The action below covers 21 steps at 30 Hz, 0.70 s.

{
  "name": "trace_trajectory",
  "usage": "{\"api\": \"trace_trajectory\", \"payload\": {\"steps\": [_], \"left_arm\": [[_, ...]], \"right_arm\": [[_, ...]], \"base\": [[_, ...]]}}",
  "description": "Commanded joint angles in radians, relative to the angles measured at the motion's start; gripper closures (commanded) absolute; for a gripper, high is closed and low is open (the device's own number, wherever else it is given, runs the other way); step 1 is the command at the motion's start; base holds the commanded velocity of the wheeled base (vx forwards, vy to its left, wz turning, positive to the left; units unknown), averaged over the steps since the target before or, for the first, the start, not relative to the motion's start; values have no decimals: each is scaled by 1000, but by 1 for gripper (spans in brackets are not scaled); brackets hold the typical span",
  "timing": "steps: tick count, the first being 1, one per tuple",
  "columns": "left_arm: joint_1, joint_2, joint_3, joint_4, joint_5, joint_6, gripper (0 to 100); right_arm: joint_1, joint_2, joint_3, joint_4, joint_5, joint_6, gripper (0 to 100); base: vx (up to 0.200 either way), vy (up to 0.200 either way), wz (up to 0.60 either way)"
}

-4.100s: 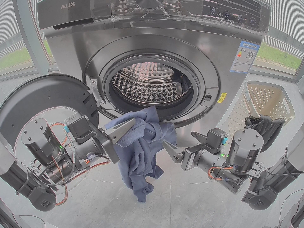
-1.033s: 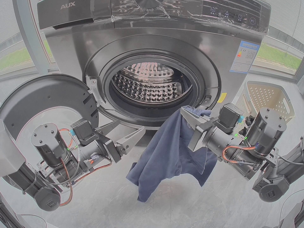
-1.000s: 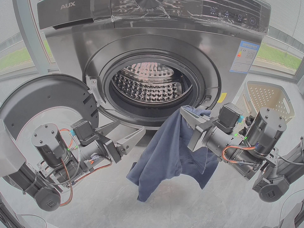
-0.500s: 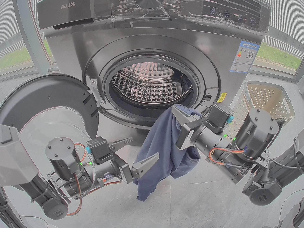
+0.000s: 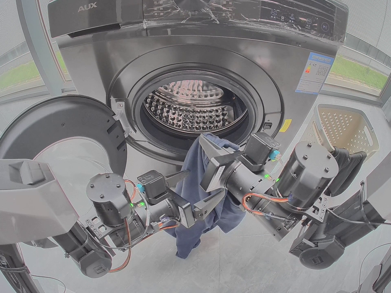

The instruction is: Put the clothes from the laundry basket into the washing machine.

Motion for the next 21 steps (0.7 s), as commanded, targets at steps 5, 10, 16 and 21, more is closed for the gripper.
{"api": "trace_trajectory", "payload": {"steps": [5,10,16,21], "left_arm": [[8,85,-99,-2,55,-5,0],[14,85,-154,-1,109,-13,0],[49,100,-188,-1,146,-14,0],[64,115,-200,-1,163,-16,0]], "right_arm": [[7,31,-12,-4,-2,1,100],[5,33,-12,-4,-1,1,100],[7,39,-14,-4,-2,1,100],[7,41,-12,-4,-1,1,100]], "base": [[0,0,0],[0,0,0],[0,0,0],[0,0,0]]}}
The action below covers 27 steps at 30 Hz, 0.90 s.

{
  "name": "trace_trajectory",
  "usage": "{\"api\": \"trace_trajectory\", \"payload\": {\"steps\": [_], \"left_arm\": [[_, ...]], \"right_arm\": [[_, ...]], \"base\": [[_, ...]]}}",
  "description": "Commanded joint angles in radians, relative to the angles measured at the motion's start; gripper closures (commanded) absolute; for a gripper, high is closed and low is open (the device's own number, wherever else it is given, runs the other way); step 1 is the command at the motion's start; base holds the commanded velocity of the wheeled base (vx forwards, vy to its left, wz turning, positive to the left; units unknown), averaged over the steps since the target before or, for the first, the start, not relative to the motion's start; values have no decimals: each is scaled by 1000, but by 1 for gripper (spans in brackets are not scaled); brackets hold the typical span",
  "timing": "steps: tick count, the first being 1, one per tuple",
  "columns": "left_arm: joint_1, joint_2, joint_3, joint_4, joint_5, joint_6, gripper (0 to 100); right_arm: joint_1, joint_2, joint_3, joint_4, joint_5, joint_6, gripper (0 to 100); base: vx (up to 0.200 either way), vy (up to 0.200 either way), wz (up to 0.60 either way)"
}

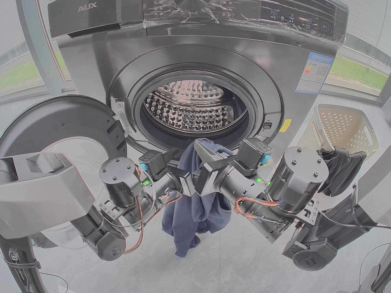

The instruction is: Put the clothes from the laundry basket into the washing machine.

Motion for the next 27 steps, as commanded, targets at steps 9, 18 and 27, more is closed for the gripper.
{"api": "trace_trajectory", "payload": {"steps": [9,18,27], "left_arm": [[-2,29,-23,-1,13,-3,100],[-7,5,9,-4,11,2,100],[-10,-87,107,-4,-30,6,100]], "right_arm": [[1,8,1,-2,-1,1,100],[-6,23,3,-10,-1,1,100],[-2,30,10,-28,12,7,100]], "base": [[0,0,0],[0,0,0],[0,0,0]]}}
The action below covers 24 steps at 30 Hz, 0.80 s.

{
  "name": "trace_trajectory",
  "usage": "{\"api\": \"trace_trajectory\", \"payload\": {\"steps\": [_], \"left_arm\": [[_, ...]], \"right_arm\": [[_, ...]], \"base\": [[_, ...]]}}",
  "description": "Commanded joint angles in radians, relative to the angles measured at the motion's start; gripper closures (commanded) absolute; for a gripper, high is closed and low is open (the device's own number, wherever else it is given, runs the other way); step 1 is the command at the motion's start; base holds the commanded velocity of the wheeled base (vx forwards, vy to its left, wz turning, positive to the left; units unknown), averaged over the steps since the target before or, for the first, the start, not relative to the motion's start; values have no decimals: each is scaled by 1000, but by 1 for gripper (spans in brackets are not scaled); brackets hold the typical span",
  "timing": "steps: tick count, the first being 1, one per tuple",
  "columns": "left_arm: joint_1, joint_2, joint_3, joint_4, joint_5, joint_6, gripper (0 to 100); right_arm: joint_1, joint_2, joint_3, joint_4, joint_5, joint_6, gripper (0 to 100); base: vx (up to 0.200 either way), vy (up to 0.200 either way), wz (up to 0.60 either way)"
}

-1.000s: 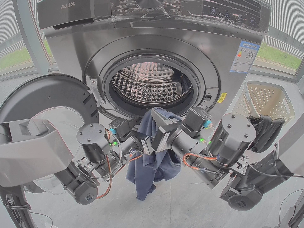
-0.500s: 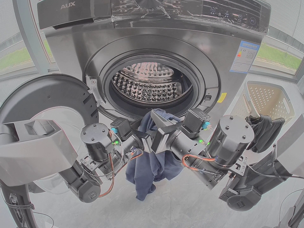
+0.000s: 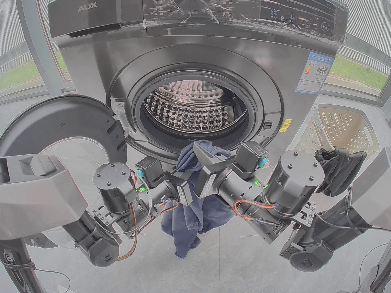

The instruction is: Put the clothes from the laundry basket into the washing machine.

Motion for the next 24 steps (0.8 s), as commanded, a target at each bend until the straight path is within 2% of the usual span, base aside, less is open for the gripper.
{"api": "trace_trajectory", "payload": {"steps": [1,2,3,5,11,14,16,18,19,24], "left_arm": [[1,-69,49,-5,-27,3,100],[4,-83,59,-5,-32,4,100],[7,-89,60,-5,-32,4,100],[13,-107,65,-5,-32,4,100],[87,-156,34,-4,-34,-6,100],[97,-173,25,-4,-37,-8,100],[102,-199,22,-4,-38,-6,100],[97,-210,23,-4,-41,-6,100],[91,-231,28,-4,-55,-6,100],[82,-284,48,-4,-78,-6,100]], "right_arm": [[4,4,20,-6,4,2,100],[5,4,33,-9,5,2,100],[5,4,37,-12,9,4,0],[4,-5,67,-17,21,10,0],[-42,-115,268,-2,116,-4,0],[-72,-128,326,3,136,-13,0],[-131,-122,388,0,173,-25,0],[-148,-117,395,0,182,-29,0],[-190,-91,402,0,200,-38,0],[-256,-8,368,-12,239,-61,0]], "base": [[0,0,0],[0,0,0],[0,0,0],[0,0,0],[0,0,0],[0,0,0],[0,0,0],[0,0,0],[0,0,0],[0,0,0]]}}
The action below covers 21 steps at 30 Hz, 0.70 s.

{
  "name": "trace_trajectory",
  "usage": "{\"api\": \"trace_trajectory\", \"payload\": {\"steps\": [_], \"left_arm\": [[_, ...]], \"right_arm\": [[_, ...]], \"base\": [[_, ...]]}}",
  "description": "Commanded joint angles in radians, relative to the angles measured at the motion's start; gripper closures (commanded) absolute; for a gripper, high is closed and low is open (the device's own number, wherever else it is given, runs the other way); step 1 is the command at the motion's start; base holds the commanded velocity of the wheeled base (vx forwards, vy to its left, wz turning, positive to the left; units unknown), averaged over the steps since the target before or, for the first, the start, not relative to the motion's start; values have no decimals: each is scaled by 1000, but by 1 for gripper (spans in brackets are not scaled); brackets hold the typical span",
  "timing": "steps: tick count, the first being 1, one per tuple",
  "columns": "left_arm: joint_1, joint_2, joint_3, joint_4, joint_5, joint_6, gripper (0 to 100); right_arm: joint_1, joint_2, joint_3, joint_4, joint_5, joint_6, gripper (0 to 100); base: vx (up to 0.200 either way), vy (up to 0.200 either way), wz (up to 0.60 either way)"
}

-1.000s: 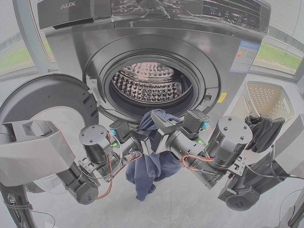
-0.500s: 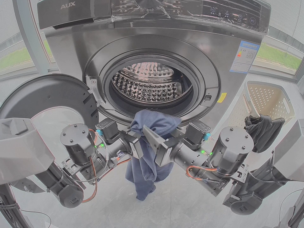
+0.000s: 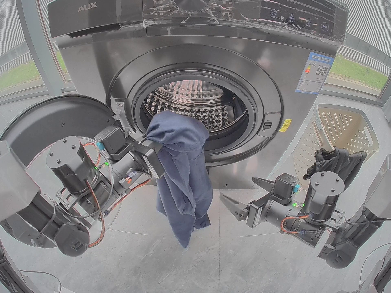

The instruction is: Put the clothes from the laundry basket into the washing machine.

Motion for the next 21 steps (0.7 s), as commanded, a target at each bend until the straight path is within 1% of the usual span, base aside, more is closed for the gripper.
{"api": "trace_trajectory", "payload": {"steps": [1,4,6,8,10,12,13,14,15,17,19,21], "left_arm": [[-7,-74,15,-2,-15,-1,100],[-11,-94,38,-2,-34,-1,100],[-11,-94,41,-2,-37,-1,100],[-13,-94,45,-4,-38,1,100],[-13,-94,45,-2,-38,1,100],[-13,-94,45,-2,-38,1,100],[-13,-94,45,-2,-38,1,100],[-13,-94,46,-2,-38,1,100],[-13,-94,46,-2,-38,1,100],[-13,-94,46,-2,-38,1,100],[-13,-94,52,-2,-38,1,100],[-13,-94,52,-4,-38,1,100]], "right_arm": [[-68,70,-10,-8,28,-16,0],[-82,134,-84,-9,57,-21,0],[-82,147,-98,-11,65,-22,0],[-80,189,-159,-15,100,-44,0],[-77,222,-211,-14,123,-53,0],[-73,242,-240,-14,141,-55,0],[-71,255,-262,-14,170,-55,0],[-70,269,-279,-14,209,-55,0],[-70,272,-283,-15,221,-55,0],[-70,288,-303,-15,259,-53,0],[-77,315,-348,-15,301,-53,0],[-79,329,-374,-15,316,-52,0]], "base": [[0,0,0],[0,0,0],[0,0,0],[0,0,0],[0,0,0],[0,0,0],[0,0,0],[0,0,0],[0,0,0],[0,0,0],[0,0,0],[0,0,0]]}}
